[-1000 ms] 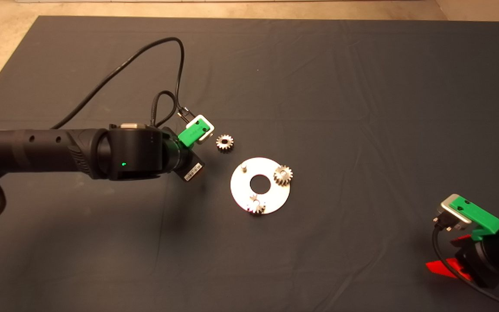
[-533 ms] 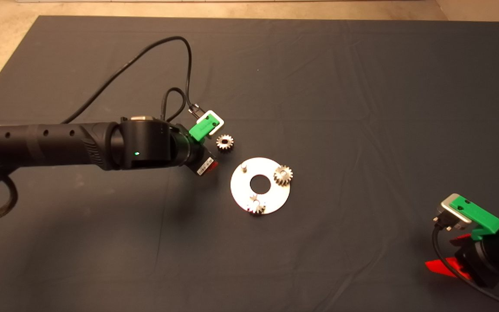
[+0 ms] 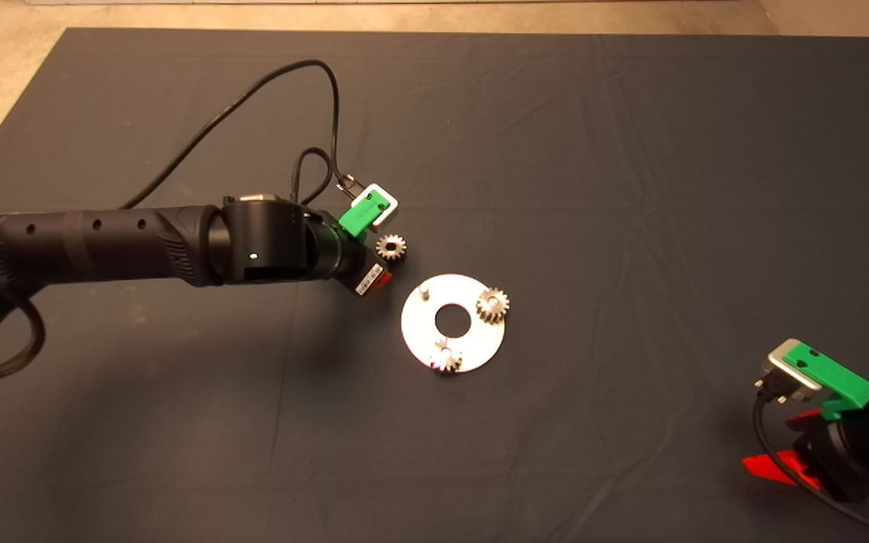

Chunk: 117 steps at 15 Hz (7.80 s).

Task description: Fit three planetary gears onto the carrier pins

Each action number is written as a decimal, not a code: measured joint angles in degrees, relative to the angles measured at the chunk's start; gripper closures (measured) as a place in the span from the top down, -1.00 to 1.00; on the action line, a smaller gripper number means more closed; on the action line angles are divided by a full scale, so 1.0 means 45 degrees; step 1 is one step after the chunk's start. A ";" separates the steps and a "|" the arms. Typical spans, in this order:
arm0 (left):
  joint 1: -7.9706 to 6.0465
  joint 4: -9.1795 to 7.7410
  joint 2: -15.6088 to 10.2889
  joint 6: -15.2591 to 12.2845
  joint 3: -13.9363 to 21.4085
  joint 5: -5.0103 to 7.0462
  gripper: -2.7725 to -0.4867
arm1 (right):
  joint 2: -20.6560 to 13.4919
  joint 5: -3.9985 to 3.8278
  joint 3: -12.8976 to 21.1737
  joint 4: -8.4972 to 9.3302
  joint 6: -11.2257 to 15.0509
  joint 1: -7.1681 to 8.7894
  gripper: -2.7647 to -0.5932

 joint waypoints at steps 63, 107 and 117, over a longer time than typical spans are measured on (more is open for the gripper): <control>0.0016 -0.0349 0.0596 -0.0366 -0.1625 -0.2254 0.47 | -0.0149 0.0002 0.0000 0.0000 -0.0003 0.0000 0.34; 0.0355 -0.0387 0.0596 -0.0317 -0.1625 -0.2471 -0.63 | -0.0393 0.0043 0.0000 0.0003 -0.0100 0.0000 0.34; 0.0360 -0.0387 0.0523 -0.0317 -0.1620 -0.2530 -0.78 | -0.0393 0.0043 0.0000 0.0003 -0.0100 0.0000 0.34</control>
